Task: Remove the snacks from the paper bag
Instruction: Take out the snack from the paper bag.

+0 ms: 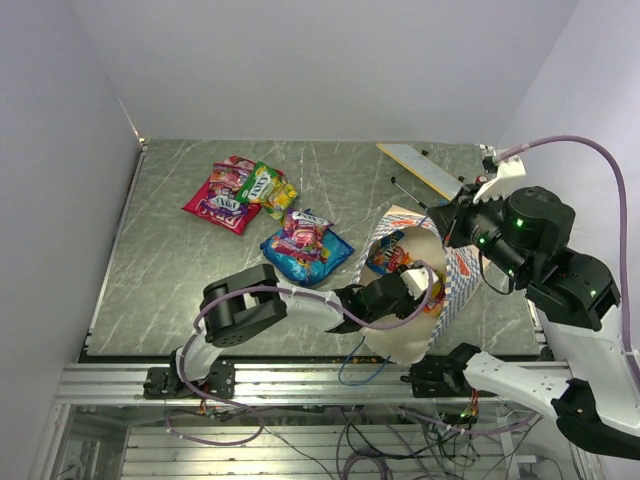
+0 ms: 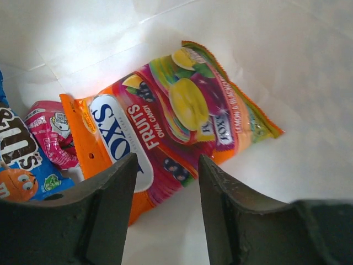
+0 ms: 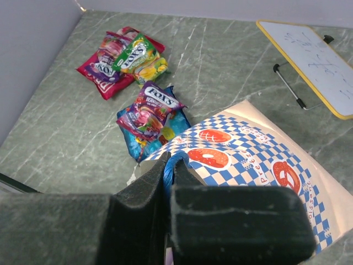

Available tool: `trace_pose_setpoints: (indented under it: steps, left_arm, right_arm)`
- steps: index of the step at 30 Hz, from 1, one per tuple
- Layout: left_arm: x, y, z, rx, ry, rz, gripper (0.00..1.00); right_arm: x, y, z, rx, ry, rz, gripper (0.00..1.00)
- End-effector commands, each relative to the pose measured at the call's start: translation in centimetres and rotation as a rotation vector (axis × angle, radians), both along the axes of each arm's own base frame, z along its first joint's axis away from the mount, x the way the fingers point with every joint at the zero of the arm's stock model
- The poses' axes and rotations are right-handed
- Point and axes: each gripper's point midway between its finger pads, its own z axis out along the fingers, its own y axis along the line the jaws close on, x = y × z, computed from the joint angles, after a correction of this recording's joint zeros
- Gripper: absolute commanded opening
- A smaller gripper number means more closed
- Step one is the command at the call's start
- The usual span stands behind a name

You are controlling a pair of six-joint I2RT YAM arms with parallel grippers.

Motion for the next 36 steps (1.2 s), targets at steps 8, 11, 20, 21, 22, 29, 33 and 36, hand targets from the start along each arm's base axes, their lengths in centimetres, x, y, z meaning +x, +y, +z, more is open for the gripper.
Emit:
trace_pose_setpoints:
  steps: [8,11,20,21,22,29,33,36]
  left_arm:
    - [2.2,-1.9,-2.6,-0.052,0.052,0.118,0.94]
    - [2.0,-1.2,-4.6,-0.013,0.078,0.144,0.98]
    - [2.9,1.0,-10.5,0.221,0.061,0.217,0.69]
    - [3.0,1.3,-10.7,0.236,0.054,0.224,0.64]
    - [3.0,1.5,-10.7,0.239,0.049,0.225,0.59]
    - [2.8,1.8,-5.6,0.201,0.015,0.19,0.13]
    - [1.5,1.4,-0.1,0.108,0.053,0.132,0.07]
    - [-0.2,1.6,3.3,0.043,0.116,0.071,0.07]
  right_arm:
    - [-0.2,-0.4,0.7,-0.039,-0.028,0.017,0.0]
    - [-0.1,-0.4,0.7,-0.051,-0.032,0.02,0.0]
    - [-0.1,-0.3,1.0,-0.028,-0.048,0.015,0.0]
    - [-0.1,-0.4,1.1,-0.025,-0.048,0.013,0.0]
    - [-0.1,-0.4,1.2,-0.021,-0.049,0.011,0.0]
    - [-0.3,-0.7,0.8,-0.002,-0.049,-0.008,0.0]
    - [0.0,-0.8,0.0,-0.003,-0.043,-0.024,0.0]
    - [0.3,-0.9,-0.2,0.003,-0.057,-0.035,0.0]
